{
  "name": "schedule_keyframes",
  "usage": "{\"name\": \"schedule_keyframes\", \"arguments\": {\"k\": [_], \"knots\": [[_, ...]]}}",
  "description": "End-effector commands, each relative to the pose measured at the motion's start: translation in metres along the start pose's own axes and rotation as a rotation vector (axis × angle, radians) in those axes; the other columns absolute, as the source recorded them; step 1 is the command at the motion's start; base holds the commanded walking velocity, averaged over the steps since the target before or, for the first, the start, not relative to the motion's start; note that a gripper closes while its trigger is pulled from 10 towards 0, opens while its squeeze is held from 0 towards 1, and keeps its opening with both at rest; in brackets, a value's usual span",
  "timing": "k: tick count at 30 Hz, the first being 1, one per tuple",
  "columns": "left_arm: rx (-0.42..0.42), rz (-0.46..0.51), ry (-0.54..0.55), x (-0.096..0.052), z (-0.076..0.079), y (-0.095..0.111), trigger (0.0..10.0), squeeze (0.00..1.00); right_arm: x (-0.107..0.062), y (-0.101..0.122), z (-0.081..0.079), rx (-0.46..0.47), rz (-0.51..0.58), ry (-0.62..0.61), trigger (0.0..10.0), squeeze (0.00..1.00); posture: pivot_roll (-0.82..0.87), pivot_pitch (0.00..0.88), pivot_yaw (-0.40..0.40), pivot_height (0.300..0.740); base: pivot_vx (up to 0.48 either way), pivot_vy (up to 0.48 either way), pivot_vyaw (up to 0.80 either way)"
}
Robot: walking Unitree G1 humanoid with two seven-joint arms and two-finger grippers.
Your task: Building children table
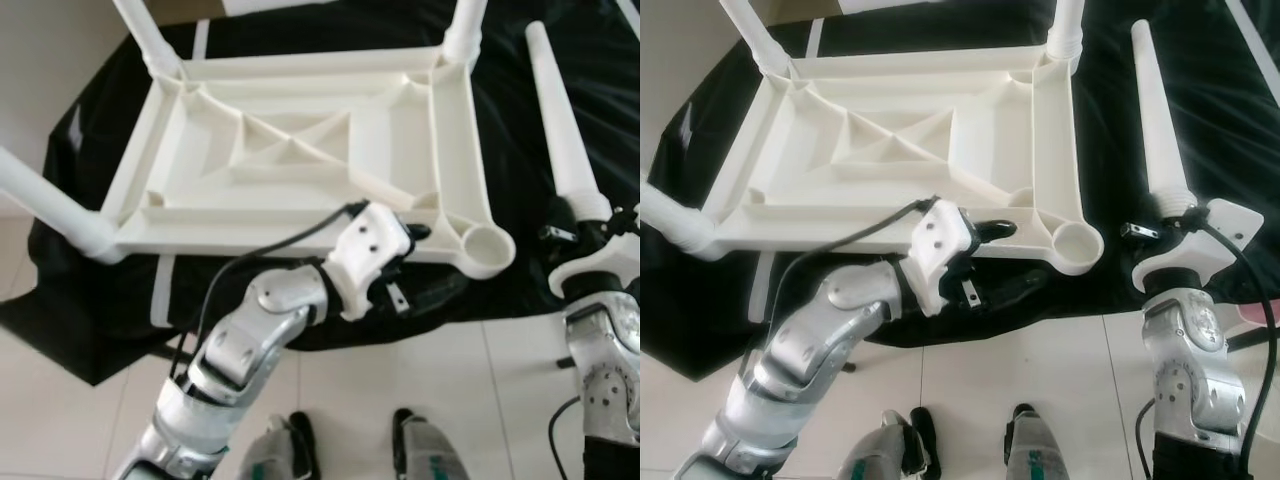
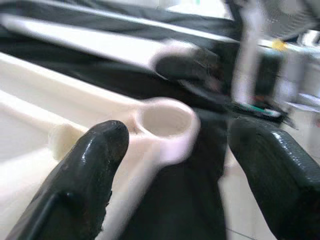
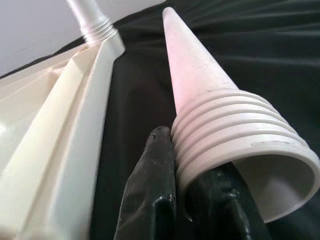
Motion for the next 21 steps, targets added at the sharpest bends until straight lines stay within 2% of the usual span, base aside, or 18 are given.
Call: {"name": "schedule_keyframes", "arguments": {"k": [1,3,4,6,7,12,13,14,16,17,21], "knots": [[0.027,0.008,0.038,-0.001,-0.007,0.001,10.0,0.0,-0.009,-0.016,-0.003,0.014,-0.081,0.01,0.0,0.0,-0.09,0.195,0.059,0.74,0.0,0.0,0.0],[0.03,0.008,0.042,0.0,-0.008,0.001,10.0,0.0,-0.01,-0.017,-0.004,0.015,-0.085,0.012,0.0,0.0,-0.09,0.195,0.059,0.74,0.0,0.0,0.0],[0.029,0.015,0.069,0.0,-0.014,0.0,10.0,0.0,-0.018,-0.022,-0.007,0.015,-0.12,0.022,0.0,0.0,-0.1,0.185,0.044,0.74,0.0,0.0,0.0],[0.03,0.016,0.077,-0.001,-0.016,0.0,10.0,0.0,-0.021,-0.023,-0.008,0.014,-0.132,0.026,0.0,0.0,-0.1,0.185,0.044,0.74,0.0,0.0,0.0],[0.032,0.015,0.087,-0.001,-0.018,-0.001,10.0,0.0,-0.023,-0.026,-0.008,0.0,-0.145,0.029,10.0,0.0,-0.11,0.18,0.032,0.74,0.0,0.0,0.0],[0.05,0.013,0.096,-0.001,-0.02,-0.005,10.0,0.0,-0.026,-0.031,0.002,-0.05,-0.177,0.007,10.0,0.0,-0.12,0.169,0.025,0.74,0.0,0.0,0.0],[0.052,0.014,0.096,-0.001,-0.02,-0.005,10.0,0.0,-0.026,-0.033,0.01,-0.064,-0.187,-0.025,10.0,0.0,-0.12,0.169,0.024,0.74,0.0,0.0,0.0],[0.053,0.016,0.095,0.0,-0.02,-0.006,10.0,0.0,-0.026,-0.033,0.018,-0.07,-0.191,-0.06,10.0,0.84,-0.12,0.167,0.023,0.74,0.0,0.0,0.0],[0.055,0.019,0.096,0.0,-0.02,-0.006,10.0,0.0,-0.026,-0.034,0.023,-0.073,-0.195,-0.083,10.0,0.84,-0.12,0.167,0.023,0.74,0.0,0.0,0.0],[0.056,0.02,0.098,0.0,-0.021,-0.006,10.0,0.0,-0.028,-0.035,0.026,-0.081,-0.201,-0.097,10.0,1.0,-0.12,0.166,0.024,0.74,0.0,0.0,0.0],[0.059,0.02,0.097,-0.002,-0.021,-0.006,10.0,0.0,-0.033,-0.04,0.026,-0.088,-0.221,-0.112,10.0,1.0,-0.12,0.17,0.036,0.74,0.0,0.0,0.0]]}}
Point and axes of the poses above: a point about 5 cm out from each wrist's last joint towards the gripper, its own x axis pointing out of the wrist towards the gripper, its own y axis along the axis of the wrist's last joint, z = x × y, the point moved 6 cm from there along x, pointing out of the wrist towards the gripper, and after that the axes turned 4 degrees about -x, right-handed, at the moved point
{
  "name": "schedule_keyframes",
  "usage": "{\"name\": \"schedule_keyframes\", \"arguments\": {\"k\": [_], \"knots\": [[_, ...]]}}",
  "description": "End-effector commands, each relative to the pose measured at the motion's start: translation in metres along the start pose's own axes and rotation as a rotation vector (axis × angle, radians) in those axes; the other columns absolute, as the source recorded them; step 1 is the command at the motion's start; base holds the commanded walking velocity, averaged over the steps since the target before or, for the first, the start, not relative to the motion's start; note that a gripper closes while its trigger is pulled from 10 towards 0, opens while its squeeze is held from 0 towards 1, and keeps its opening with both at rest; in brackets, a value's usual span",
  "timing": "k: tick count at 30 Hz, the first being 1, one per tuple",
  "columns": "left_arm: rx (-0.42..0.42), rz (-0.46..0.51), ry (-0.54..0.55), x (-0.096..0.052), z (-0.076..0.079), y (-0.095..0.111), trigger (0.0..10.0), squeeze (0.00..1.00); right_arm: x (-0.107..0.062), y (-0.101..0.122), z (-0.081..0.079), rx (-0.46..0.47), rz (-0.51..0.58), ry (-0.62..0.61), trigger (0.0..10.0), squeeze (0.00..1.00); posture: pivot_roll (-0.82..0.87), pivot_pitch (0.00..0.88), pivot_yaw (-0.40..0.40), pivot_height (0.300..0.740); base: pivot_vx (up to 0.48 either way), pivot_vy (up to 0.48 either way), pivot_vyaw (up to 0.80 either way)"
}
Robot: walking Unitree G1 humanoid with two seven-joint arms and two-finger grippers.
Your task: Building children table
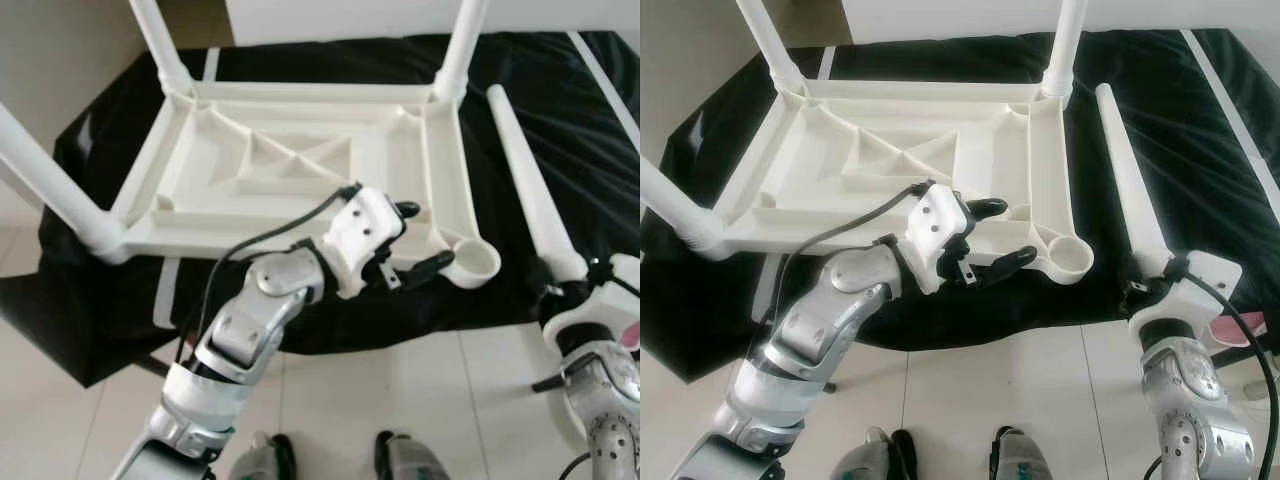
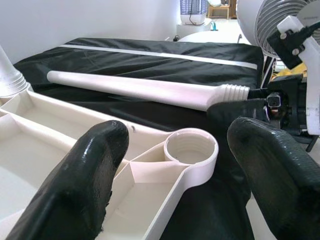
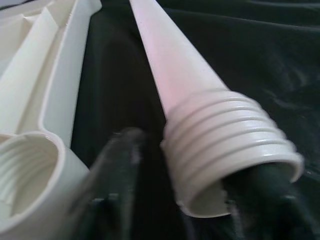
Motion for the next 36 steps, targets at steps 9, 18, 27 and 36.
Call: {"name": "schedule_keyframes", "arguments": {"k": [9,18,27,36], "knots": [[0.008,-0.017,-0.034,-0.008,0.009,-0.006,10.0,0.0,-0.008,-0.011,0.007,-0.049,-0.011,-0.057,10.0,0.0,-0.11,0.178,0.052,0.74,0.0,0.0,0.0],[0.008,-0.019,-0.037,-0.01,0.009,-0.006,10.0,0.0,-0.022,-0.014,-0.001,-0.11,0.078,-0.059,10.0,0.0,-0.1,0.187,0.074,0.74,0.0,0.0,0.0],[0.016,-0.027,-0.048,-0.014,0.009,-0.007,10.0,0.0,-0.045,-0.031,-0.012,-0.134,0.096,-0.093,10.0,0.0,-0.1,0.184,0.085,0.74,0.0,0.0,0.0],[0.006,-0.017,-0.118,-0.018,0.02,-0.006,10.0,0.0,-0.061,-0.024,-0.013,-0.155,0.132,-0.19,10.0,0.0,-0.11,0.174,0.077,0.74,0.0,0.0,0.0]]}}
Point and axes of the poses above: a point about 5 cm out from each wrist's last joint towards the gripper, its own x axis pointing out of the wrist towards the gripper, its own y axis along the axis of the wrist's last joint, z = x × y, the point moved 6 cm from there along x, pointing out of the wrist towards the gripper, and after that the axes turned 4 degrees about -x, right-handed, at the moved point
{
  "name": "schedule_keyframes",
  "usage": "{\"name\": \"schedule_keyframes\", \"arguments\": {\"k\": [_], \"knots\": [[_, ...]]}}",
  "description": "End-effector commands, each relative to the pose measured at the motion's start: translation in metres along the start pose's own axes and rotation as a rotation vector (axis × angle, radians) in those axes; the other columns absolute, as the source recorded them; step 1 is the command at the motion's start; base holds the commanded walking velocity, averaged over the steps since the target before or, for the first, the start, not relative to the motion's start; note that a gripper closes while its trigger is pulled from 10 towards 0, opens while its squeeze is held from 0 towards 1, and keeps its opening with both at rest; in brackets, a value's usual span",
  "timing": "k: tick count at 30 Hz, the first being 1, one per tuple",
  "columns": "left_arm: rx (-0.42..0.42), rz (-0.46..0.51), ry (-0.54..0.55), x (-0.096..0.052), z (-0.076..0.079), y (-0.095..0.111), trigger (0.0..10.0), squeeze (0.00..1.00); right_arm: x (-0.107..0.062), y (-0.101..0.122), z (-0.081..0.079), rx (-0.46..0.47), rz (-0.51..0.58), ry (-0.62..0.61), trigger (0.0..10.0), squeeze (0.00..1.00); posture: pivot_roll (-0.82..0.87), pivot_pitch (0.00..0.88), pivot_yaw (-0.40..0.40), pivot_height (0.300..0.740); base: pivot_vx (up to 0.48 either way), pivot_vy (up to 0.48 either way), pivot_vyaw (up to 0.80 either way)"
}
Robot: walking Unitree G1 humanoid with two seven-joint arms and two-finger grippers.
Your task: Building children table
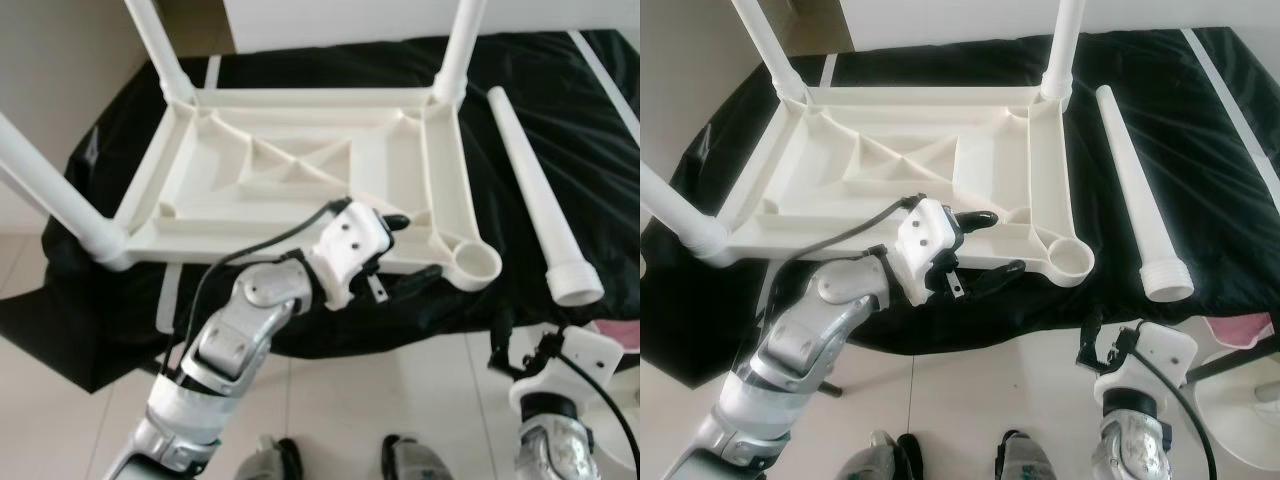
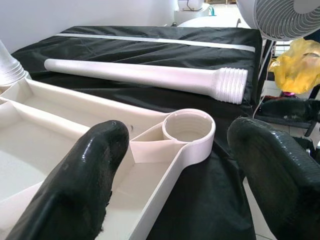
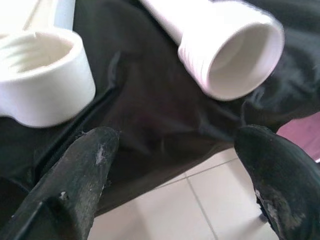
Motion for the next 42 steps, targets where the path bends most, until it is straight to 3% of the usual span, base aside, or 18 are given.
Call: {"name": "schedule_keyframes", "arguments": {"k": [1,7,9,19,21,29,31,42], "knots": [[-0.009,0.023,-0.129,-0.003,0.021,0.004,10.0,0.0,-0.001,0.024,0.001,-0.007,0.091,-0.038,10.0,0.0,-0.11,0.171,0.074,0.74,0.0,0.0,0.0],[-0.01,0.022,-0.171,-0.005,0.028,0.003,10.0,0.0,0.003,0.042,0.001,0.01,0.151,-0.047,10.0,0.0,-0.11,0.168,0.071,0.74,0.0,0.0,0.0],[0.007,0.01,-0.209,-0.006,0.036,0.001,10.0,0.0,0.009,0.061,-0.004,0.016,0.217,-0.023,10.0,0.0,-0.11,0.152,0.062,0.74,0.0,0.0,0.0],[0.021,-0.005,-0.198,-0.002,0.036,-0.002,10.0,0.0,0.027,0.075,-0.012,0.055,0.241,0.012,10.0,0.0,-0.11,0.133,0.053,0.74,0.0,0.0,0.0],[0.023,-0.006,-0.166,0.0,0.033,-0.002,10.0,0.0,0.046,0.072,-0.009,0.064,0.188,-0.003,10.0,0.0,-0.1,0.118,0.051,0.74,0.0,0.0,0.0],[0.022,0.001,-0.07,0.005,0.019,-0.002,10.0,0.0,0.079,0.07,0.01,0.04,0.101,-0.056,10.0,0.0,-0.1,0.108,0.047,0.74,0.0,0.0,0.0],[0.024,0.004,-0.056,0.006,0.017,-0.002,10.0,0.0,0.092,0.065,0.014,0.017,0.03,-0.053,10.0,0.0,-0.1,0.106,0.048,0.74,0.0,0.0,0.0],[0.016,0.009,-0.056,0.004,0.021,0.002,10.0,0.0,0.124,0.054,0.022,0.031,-0.172,-0.019,10.0,0.0,-0.09,0.13,0.063,0.74,0.0,0.0,0.0]]}}
Point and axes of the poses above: a point about 5 cm out from each wrist's last joint towards the gripper, its own x axis pointing out of the wrist towards the gripper, its own y axis along the axis of the wrist's last joint, z = x × y, the point moved 6 cm from there along x, pointing out of the wrist towards the gripper, and after that the axes turned 4 degrees about -x, right-handed, at the moved point
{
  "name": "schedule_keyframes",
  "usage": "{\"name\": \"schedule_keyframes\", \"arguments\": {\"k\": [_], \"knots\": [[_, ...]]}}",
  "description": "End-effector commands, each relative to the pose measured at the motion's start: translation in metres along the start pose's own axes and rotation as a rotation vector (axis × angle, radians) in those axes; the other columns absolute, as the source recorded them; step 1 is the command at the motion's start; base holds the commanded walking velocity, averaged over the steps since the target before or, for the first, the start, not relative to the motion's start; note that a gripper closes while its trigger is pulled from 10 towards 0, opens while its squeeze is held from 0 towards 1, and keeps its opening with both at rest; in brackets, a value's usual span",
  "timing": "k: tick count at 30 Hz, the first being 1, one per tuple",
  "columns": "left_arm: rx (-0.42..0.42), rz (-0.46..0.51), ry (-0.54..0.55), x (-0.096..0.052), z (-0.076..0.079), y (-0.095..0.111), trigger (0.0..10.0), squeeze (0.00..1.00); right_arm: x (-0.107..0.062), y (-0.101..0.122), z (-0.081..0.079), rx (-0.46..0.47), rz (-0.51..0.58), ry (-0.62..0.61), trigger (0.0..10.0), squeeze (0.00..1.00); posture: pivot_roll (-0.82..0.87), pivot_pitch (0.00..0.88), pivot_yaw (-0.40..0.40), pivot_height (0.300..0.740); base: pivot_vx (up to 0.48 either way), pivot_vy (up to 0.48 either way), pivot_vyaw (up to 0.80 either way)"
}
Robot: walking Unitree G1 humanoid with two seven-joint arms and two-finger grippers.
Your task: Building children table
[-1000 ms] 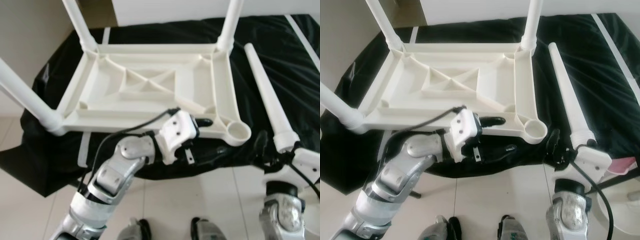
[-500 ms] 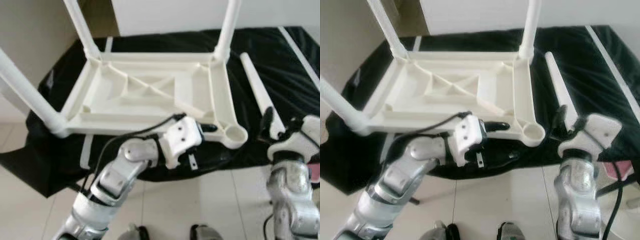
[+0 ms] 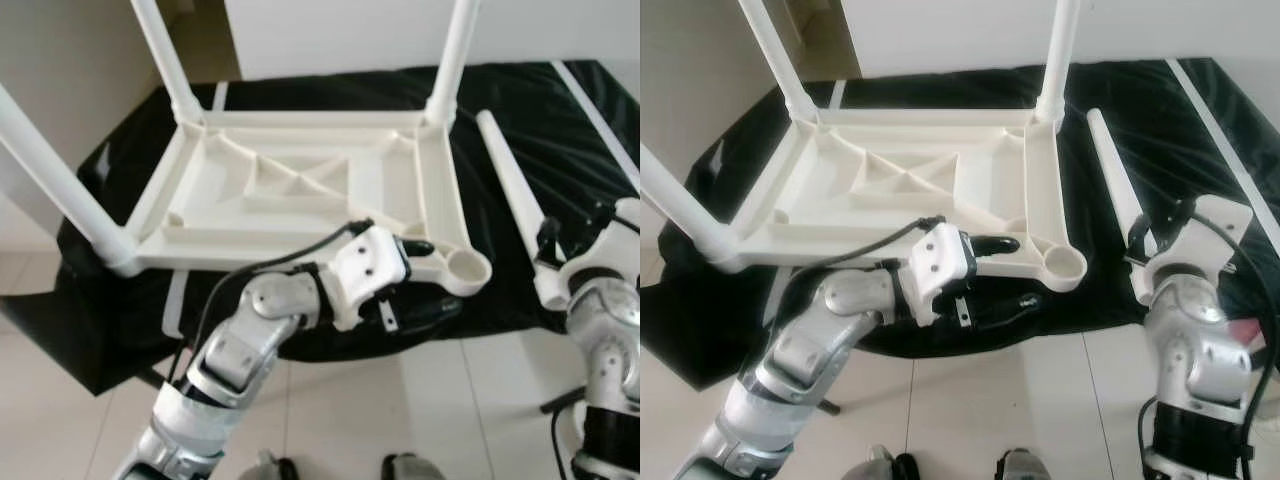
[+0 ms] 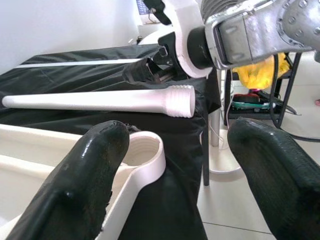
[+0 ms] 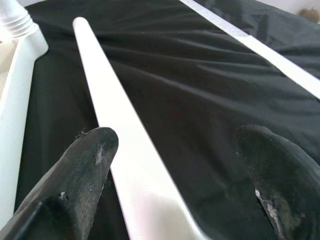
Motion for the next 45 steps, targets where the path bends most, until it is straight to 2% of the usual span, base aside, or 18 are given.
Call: {"name": "schedule_keyframes", "arguments": {"k": [1,5,7,9,14,15,22,28,30,32,35,39,40,41,45], "knots": [[-0.007,-0.001,0.104,-0.002,-0.009,0.0,10.0,0.0,0.003,-0.006,-0.001,0.004,-0.047,0.018,10.0,0.0,-0.09,0.13,0.063,0.74,0.0,0.0,0.0],[-0.037,0.003,0.085,0.0,-0.001,0.002,10.0,0.0,0.015,-0.004,-0.005,-0.008,-0.092,0.065,10.0,0.0,-0.08,0.159,0.071,0.74,0.0,0.0,0.0],[-0.042,0.005,0.082,0.001,0.002,0.003,10.0,0.0,0.019,-0.001,-0.009,0.022,-0.108,0.092,10.0,0.0,-0.08,0.174,0.074,0.74,0.0,0.0,0.0],[-0.05,0.003,0.082,0.002,0.005,0.003,10.0,0.0,0.022,-0.003,-0.015,0.086,-0.173,0.13,10.0,0.0,-0.08,0.18,0.075,0.74,0.0,0.0,0.0],[-0.059,0.006,0.076,0.002,0.008,0.005,10.0,0.0,0.026,-0.003,-0.021,0.117,-0.238,0.155,10.0,0.0,-0.08,0.206,0.081,0.74,0.0,0.0,0.0],[-0.069,0.012,0.065,0.004,0.012,0.006,10.0,0.0,0.032,-0.007,-0.027,0.146,-0.316,0.164,10.0,0.0,-0.08,0.209,0.082,0.74,0.0,0.0,0.0],[-0.077,0.015,0.063,0.006,0.013,0.009,10.0,0.0,0.038,-0.014,-0.037,0.183,-0.457,0.202,10.0,0.0,-0.07,0.215,0.083,0.74,0.0,0.0,0.0],[-0.077,0.011,0.076,0.005,0.01,0.009,10.0,0.0,0.043,-0.022,-0.028,0.097,-0.524,0.159,10.0,0.0,-0.07,0.21,0.08,0.74,0.0,0.0,0.0],[-0.077,0.011,0.076,0.005,0.01,0.009,10.0,0.0,0.043,-0.022,-0.028,0.097,-0.524,0.159,10.0,0.0,-0.07,0.21,0.08,0.74,0.0,0.0,0.0],[-0.077,0.011,0.085,0.005,0.009,0.01,10.0,0.0,0.041,-0.033,-0.025,0.033,-0.59,0.152,10.0,0.0,-0.07,0.206,0.079,0.74,0.0,0.0,0.0],[-0.077,0.01,0.093,0.005,0.008,0.01,10.0,0.0,0.038,-0.041,-0.025,-0.011,-0.651,0.165,10.0,0.0,-0.07,0.202,0.078,0.74,0.0,0.0,0.0],[-0.077,0.01,0.101,0.005,0.006,0.01,10.0,0.0,0.035,-0.045,-0.026,-0.024,-0.687,0.18,10.0,0.0,-0.07,0.198,0.074,0.74,0.0,0.0,0.0],[-0.076,0.01,0.107,0.005,0.004,0.01,10.0,0.0,0.033,-0.048,-0.028,-0.022,-0.714,0.194,3.8,0.0,-0.07,0.196,0.072,0.74,0.0,0.0,0.0],[-0.074,0.011,0.113,0.006,0.003,0.011,10.0,0.0,0.032,-0.049,-0.029,-0.023,-0.722,0.197,0.0,0.0,-0.07,0.188,0.068,0.74,0.0,0.0,0.0],[-0.069,0.013,0.123,0.006,0.0,0.011,10.0,0.0,0.031,-0.05,-0.033,-0.025,-0.736,0.214,0.0,0.0,-0.07,0.179,0.064,0.74,0.0,0.0,0.0]]}}
Point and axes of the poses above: a point about 5 cm out from each wrist's last joint towards the gripper, its own x axis pointing out of the wrist towards the gripper, its own y axis along the axis of the wrist's last joint, z = x × y, the point moved 6 cm from there along x, pointing out of the wrist towards the gripper, and after that the axes turned 4 degrees about -x, right-handed, at the moved point
